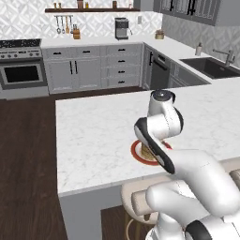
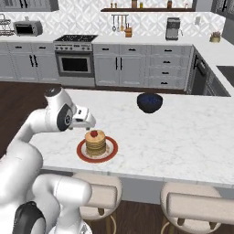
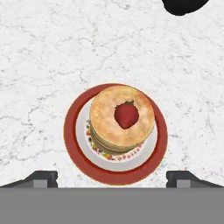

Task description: Take the strawberry from the fridge and place it on top of the pancake, located on the dining counter.

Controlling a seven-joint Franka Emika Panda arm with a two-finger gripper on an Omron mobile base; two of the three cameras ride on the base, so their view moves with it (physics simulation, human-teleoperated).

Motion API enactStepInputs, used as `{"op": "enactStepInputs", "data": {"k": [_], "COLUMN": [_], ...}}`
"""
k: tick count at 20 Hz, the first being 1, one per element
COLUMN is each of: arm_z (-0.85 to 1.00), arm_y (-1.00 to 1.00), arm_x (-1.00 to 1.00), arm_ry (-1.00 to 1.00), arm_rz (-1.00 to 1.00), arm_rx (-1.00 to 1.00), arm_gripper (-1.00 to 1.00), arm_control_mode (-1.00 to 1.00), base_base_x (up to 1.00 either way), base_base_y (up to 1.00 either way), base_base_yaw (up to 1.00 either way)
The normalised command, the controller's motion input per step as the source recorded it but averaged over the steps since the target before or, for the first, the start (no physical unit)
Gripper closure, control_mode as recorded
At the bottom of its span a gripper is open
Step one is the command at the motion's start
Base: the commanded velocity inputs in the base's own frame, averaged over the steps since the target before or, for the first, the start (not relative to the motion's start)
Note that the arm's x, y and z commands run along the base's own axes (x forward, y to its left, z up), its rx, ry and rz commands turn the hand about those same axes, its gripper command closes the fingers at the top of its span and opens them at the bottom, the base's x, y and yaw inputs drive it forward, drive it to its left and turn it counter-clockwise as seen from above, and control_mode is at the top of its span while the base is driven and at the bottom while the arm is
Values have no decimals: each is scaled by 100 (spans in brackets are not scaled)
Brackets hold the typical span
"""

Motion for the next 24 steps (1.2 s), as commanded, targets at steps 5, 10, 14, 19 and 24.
{"op": "enactStepInputs", "data": {"k": [5,10,14,19,24], "arm_z": [4,0,0,0,-14], "arm_y": [84,92,100,78,25], "arm_x": [-100,-100,-100,-65,-2], "arm_ry": [-10,-3,0,0,12], "arm_rz": [10,11,11,17,2], "arm_rx": [-2,0,0,-10,-6], "arm_gripper": [-100,-100,-100,-100,-100], "arm_control_mode": [-100,-100,-100,-100,-100], "base_base_x": [0,0,0,0,0], "base_base_y": [0,0,0,0,0], "base_base_yaw": [0,0,0,0,0]}}
